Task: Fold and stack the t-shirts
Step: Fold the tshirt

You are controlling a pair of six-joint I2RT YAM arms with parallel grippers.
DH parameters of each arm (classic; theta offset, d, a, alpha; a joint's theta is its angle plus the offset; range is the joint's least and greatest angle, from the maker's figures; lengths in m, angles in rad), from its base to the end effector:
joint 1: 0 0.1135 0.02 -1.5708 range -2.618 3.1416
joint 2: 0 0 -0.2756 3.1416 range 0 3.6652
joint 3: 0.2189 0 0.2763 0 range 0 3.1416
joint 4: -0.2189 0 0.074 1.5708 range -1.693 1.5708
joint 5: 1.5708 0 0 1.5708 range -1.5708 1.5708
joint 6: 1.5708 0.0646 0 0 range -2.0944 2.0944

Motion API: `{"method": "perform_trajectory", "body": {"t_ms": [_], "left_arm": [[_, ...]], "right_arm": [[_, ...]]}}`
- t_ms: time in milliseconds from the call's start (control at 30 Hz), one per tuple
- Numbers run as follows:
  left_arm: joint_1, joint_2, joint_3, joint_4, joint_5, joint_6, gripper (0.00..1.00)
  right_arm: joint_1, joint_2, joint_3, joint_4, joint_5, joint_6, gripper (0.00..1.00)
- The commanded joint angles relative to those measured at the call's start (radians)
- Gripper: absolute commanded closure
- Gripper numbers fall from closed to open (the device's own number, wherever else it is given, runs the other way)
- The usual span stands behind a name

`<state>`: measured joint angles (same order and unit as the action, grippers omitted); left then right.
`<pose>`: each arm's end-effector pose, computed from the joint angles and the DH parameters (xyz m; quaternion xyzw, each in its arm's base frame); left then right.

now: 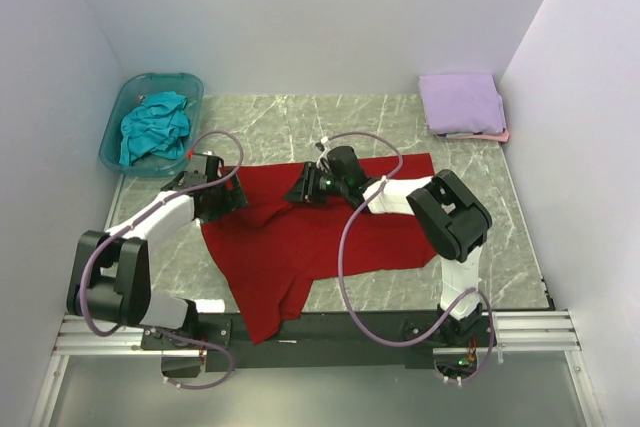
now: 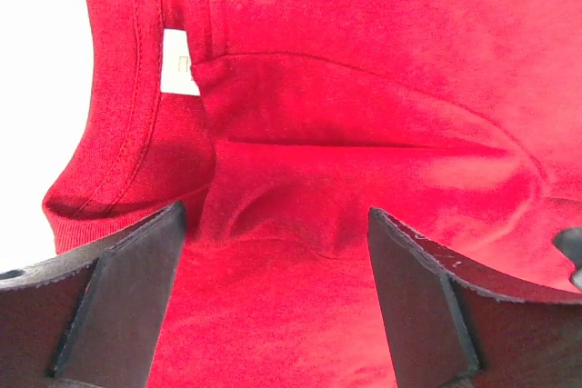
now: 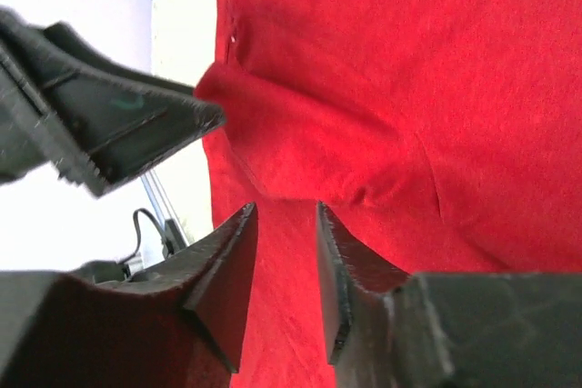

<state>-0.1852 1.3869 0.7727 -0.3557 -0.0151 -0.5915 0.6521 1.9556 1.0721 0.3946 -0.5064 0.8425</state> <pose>0.2980 -0.0548 0.1637 -0.1949 0.9351 -0.1054 0.2766 0.3435 0.3017 0.1373 -0.0495 0.8384 0.4963 0.2197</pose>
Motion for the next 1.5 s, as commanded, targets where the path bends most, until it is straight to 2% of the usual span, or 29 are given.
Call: {"method": "perform_trajectory", "body": {"t_ms": [0,133,233,433,533,633,667,767,1000,1300,1467], "left_arm": [[-0.003,0.029,0.011,0.023,-0.003,0.019,0.14],[-0.003,0.041,0.002,0.015,0.006,0.015,0.14],[-0.003,0.029,-0.013,0.015,0.006,0.01,0.15],[-0.005,0.027,-0.015,0.011,0.029,0.012,0.28],[-0.005,0.035,0.0,-0.003,0.032,0.015,0.41],[-0.005,0.035,0.023,-0.009,0.026,0.019,0.57],[-0.005,0.035,0.034,-0.008,0.021,0.021,0.67],[-0.005,0.046,0.063,-0.008,0.017,0.024,0.81],[0.0,0.116,0.19,-0.031,0.03,0.019,0.89],[0.05,0.296,0.401,-0.028,0.099,-0.005,0.87],[0.066,0.428,0.514,-0.046,0.115,-0.008,0.85]], "right_arm": [[0.014,-0.057,-0.046,0.056,-0.023,-0.011,0.61],[0.021,-0.02,-0.07,0.136,-0.032,0.029,0.7],[0.024,0.02,-0.052,0.164,-0.04,0.035,0.73],[0.024,0.065,-0.009,0.151,-0.023,0.024,0.73],[0.023,0.085,0.012,0.141,-0.018,0.024,0.73],[0.024,0.103,0.029,0.141,-0.023,0.026,0.73],[0.026,0.112,0.035,0.138,-0.026,0.026,0.73],[0.024,0.115,0.049,0.125,-0.02,0.02,0.73],[0.024,0.054,0.009,0.095,0.014,-0.013,0.73],[0.04,0.022,0.008,0.04,0.061,-0.08,0.71],[0.089,0.022,0.113,-0.118,0.162,-0.245,0.7]]}}
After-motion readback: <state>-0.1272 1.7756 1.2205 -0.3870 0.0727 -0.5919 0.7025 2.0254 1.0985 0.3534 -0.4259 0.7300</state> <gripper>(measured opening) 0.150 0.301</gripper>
